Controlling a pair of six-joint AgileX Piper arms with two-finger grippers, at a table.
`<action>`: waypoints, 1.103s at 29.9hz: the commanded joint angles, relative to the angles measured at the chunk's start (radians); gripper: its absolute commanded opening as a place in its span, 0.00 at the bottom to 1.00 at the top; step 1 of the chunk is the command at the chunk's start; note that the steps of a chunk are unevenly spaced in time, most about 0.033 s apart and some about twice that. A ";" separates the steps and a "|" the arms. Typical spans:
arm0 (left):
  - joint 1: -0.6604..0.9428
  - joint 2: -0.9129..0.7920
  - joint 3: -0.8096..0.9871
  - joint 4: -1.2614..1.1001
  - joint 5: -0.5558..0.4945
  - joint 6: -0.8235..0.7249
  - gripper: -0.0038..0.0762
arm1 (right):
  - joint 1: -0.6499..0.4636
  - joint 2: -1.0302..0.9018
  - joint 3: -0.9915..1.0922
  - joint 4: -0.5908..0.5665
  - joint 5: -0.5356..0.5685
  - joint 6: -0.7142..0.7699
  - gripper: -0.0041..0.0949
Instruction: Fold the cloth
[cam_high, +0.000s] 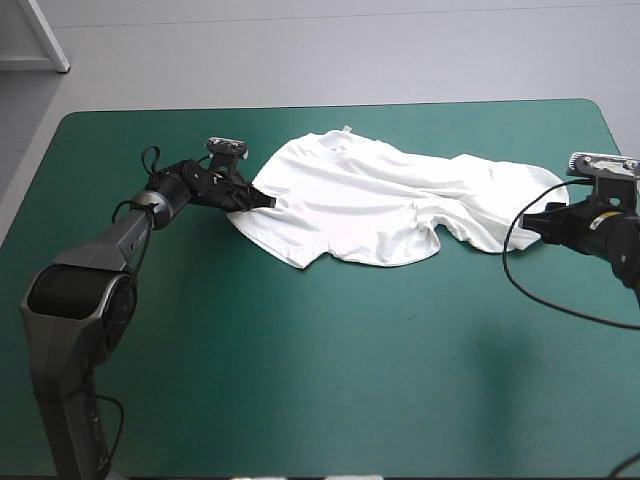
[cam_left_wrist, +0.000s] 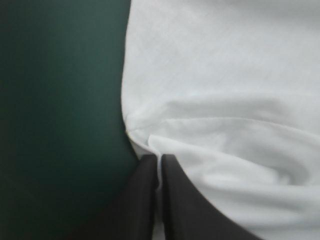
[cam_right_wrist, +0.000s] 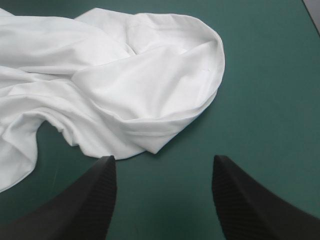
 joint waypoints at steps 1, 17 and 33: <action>-0.006 -0.014 -0.001 0.036 0.036 0.001 0.07 | -0.054 0.085 -0.067 0.074 -0.082 -0.052 0.59; -0.006 -0.014 -0.001 0.032 0.029 -0.002 0.07 | -0.085 0.468 -0.169 0.231 -0.133 -0.110 0.58; -0.006 -0.014 -0.001 0.027 0.006 -0.011 0.07 | -0.085 0.508 -0.169 0.300 -0.238 -0.201 0.02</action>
